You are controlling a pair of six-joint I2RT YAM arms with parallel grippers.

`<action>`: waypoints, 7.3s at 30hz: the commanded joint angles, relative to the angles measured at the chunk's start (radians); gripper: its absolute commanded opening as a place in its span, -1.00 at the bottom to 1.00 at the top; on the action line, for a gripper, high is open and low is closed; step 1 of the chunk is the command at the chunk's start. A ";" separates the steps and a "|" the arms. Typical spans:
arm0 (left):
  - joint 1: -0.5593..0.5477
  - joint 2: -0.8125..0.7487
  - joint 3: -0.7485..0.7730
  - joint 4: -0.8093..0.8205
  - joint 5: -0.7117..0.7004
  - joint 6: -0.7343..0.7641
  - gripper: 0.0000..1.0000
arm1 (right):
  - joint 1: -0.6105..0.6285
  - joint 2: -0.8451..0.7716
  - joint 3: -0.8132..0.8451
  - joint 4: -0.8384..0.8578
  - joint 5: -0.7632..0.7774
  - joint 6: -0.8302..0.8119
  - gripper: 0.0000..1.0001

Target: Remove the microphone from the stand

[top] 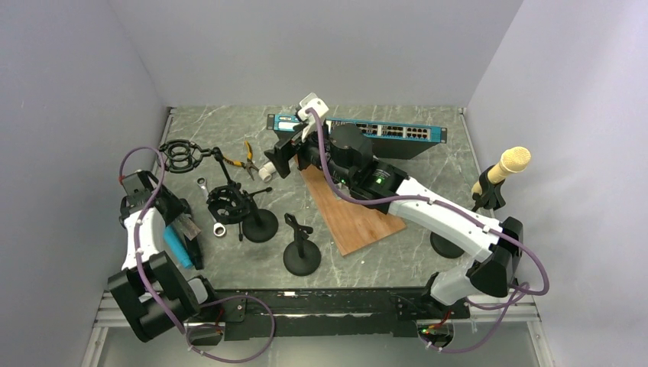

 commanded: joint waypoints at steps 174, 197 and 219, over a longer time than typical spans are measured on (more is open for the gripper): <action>0.008 -0.377 -0.189 0.287 0.592 -0.210 0.73 | 0.175 0.527 0.565 -0.016 1.093 0.249 -1.00; 0.007 -0.381 -0.128 0.220 0.518 -0.180 0.80 | 0.174 0.437 0.262 0.088 1.133 0.232 -0.99; 0.003 -0.358 0.070 0.192 0.538 -0.216 0.97 | 0.089 0.285 0.083 -0.078 0.751 0.325 -1.00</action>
